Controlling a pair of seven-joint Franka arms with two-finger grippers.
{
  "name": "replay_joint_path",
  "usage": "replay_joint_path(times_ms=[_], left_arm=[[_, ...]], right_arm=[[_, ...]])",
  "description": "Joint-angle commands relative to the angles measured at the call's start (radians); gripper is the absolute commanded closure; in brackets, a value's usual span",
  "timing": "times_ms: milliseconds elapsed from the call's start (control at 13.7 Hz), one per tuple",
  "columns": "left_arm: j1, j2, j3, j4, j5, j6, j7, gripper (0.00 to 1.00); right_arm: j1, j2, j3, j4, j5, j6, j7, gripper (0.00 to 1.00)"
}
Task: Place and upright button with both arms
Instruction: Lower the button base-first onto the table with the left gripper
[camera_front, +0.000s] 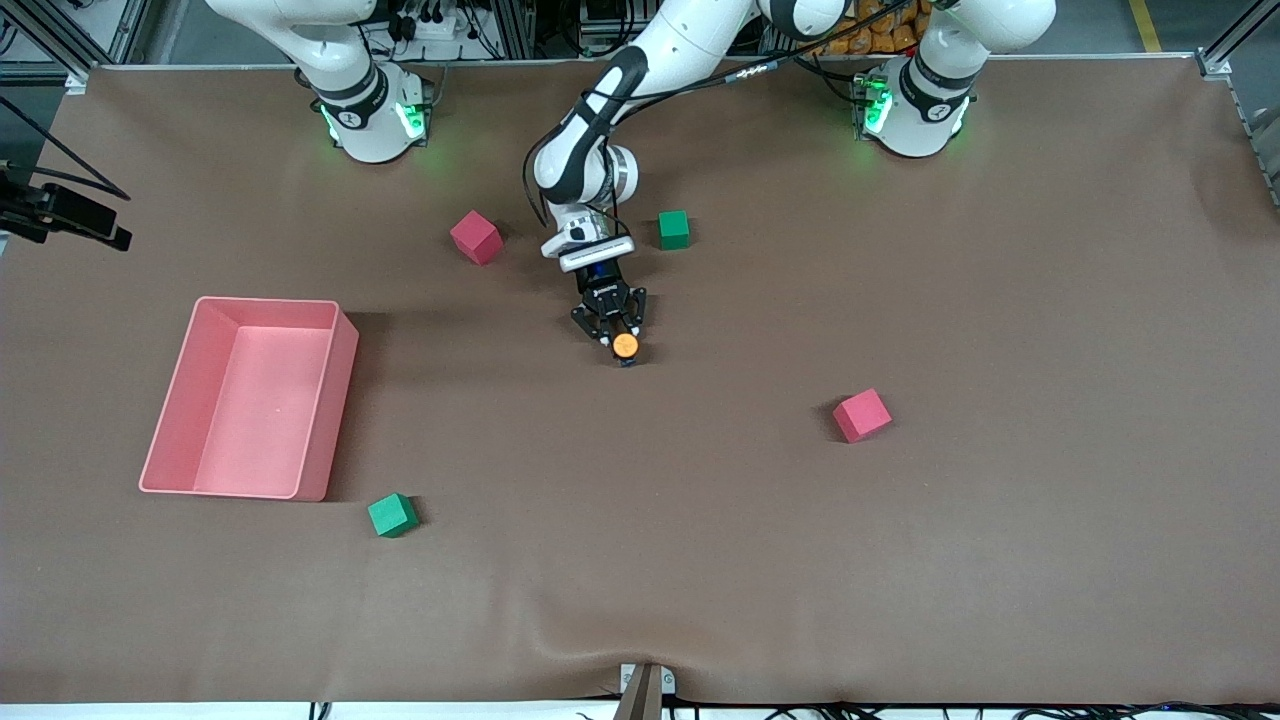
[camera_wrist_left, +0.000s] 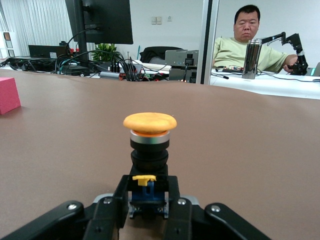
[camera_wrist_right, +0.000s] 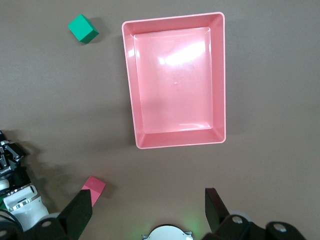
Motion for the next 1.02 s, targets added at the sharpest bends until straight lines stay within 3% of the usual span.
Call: replay_joint_path(times_ms=[0, 73, 146, 583, 947], left_arm=[[-0.001, 0.016, 0.006, 0.022, -0.001, -0.015, -0.018, 0.57], [-0.001, 0.016, 0.006, 0.021, 0.008, -0.015, -0.006, 0.06], [-0.001, 0.014, 0.006, 0.021, 0.014, -0.015, 0.004, 0.00], [-0.005, -0.001, -0.019, 0.007, 0.000, -0.030, 0.071, 0.00], [-0.007, -0.099, -0.069, -0.033, -0.047, -0.078, 0.198, 0.00]], right_arm=[[-0.003, -0.006, 0.002, -0.007, 0.003, 0.005, 0.014, 0.00], [-0.002, -0.006, 0.002, -0.007, 0.003, 0.005, 0.014, 0.00], [0.000, -0.006, 0.002, -0.007, 0.003, 0.005, 0.014, 0.00], [0.000, -0.006, 0.002, -0.009, 0.003, 0.006, 0.014, 0.00], [0.002, -0.006, 0.003, -0.010, 0.003, 0.006, 0.014, 0.00]])
